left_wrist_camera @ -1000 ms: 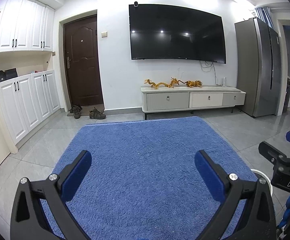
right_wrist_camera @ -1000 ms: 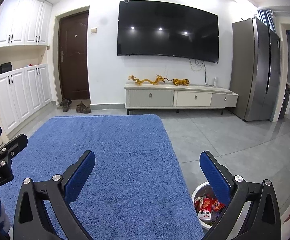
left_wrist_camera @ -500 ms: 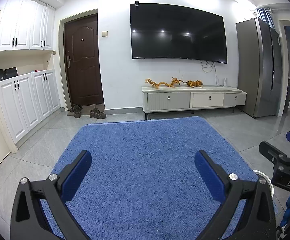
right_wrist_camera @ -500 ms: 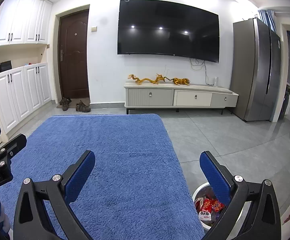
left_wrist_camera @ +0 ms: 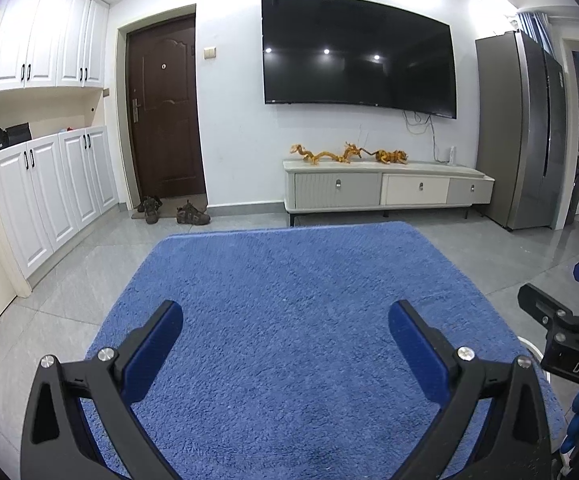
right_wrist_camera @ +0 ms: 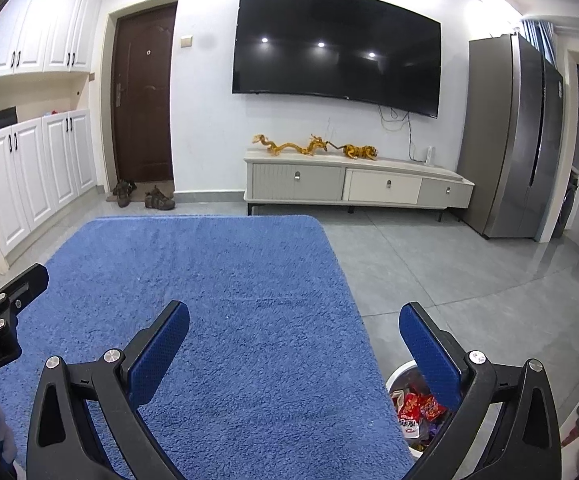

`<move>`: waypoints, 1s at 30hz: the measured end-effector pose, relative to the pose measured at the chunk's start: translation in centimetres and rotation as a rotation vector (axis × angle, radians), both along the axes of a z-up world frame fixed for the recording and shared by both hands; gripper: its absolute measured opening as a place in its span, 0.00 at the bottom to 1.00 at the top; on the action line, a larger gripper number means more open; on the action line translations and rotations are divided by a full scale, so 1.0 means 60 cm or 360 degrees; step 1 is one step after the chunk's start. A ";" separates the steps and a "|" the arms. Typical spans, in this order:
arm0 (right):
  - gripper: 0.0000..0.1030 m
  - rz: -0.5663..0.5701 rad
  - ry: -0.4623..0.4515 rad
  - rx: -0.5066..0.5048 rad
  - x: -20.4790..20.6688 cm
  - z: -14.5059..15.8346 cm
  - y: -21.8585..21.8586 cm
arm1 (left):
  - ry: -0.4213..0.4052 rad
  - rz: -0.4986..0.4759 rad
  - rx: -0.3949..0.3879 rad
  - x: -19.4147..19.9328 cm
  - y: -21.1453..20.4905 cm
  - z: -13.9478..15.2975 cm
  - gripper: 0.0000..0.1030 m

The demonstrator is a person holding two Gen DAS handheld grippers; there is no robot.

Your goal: Collect trash

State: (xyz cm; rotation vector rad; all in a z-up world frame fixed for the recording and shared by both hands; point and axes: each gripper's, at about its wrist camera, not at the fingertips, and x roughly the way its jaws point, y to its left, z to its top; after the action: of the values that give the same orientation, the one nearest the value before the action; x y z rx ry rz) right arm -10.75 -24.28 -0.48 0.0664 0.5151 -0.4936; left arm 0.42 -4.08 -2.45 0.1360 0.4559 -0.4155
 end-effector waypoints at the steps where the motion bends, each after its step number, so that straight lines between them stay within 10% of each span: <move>1: 1.00 0.0001 0.0007 0.0002 0.003 -0.002 0.001 | 0.0006 0.0007 0.0000 0.003 0.002 -0.001 1.00; 30: 1.00 -0.0023 0.0061 0.0041 0.035 -0.024 -0.012 | 0.0124 0.0064 0.0086 0.034 0.012 -0.031 1.00</move>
State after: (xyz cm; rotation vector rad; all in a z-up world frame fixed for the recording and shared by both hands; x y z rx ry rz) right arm -8.65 -24.98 -1.94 0.0854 0.5590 -0.5031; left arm 2.45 -3.38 -4.32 0.1628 0.5458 -0.3698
